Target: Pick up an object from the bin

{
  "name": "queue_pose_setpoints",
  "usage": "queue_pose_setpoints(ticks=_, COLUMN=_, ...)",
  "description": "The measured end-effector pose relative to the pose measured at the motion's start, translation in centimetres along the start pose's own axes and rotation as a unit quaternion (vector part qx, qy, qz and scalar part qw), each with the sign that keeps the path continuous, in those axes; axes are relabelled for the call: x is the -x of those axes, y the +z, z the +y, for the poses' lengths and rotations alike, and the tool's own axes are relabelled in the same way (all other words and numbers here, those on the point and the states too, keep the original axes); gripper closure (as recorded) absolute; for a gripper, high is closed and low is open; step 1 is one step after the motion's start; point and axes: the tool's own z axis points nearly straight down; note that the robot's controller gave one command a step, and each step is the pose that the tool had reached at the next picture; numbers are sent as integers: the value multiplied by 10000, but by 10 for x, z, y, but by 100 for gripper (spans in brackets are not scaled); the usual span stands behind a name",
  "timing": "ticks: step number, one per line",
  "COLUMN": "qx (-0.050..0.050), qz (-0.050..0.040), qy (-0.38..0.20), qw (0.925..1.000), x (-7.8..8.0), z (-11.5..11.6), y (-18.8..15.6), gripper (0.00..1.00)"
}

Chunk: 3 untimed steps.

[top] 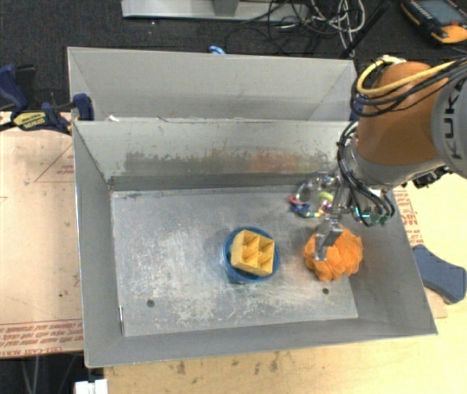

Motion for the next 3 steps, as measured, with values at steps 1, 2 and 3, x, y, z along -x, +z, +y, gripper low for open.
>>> queue_pose_setpoints(ticks=1, qx=-4, qz=-39, qy=-7, qw=10000, x=2, z=0, y=-4, gripper=0)
queue_pose_setpoints(ticks=2, qx=0, qz=-41, qy=-1948, qw=9808, x=-25, z=-16, y=92, gripper=100)
queue_pose_setpoints(ticks=3, qx=0, qz=-41, qy=-1949, qw=9808, x=-25, z=-15, y=92, gripper=100)
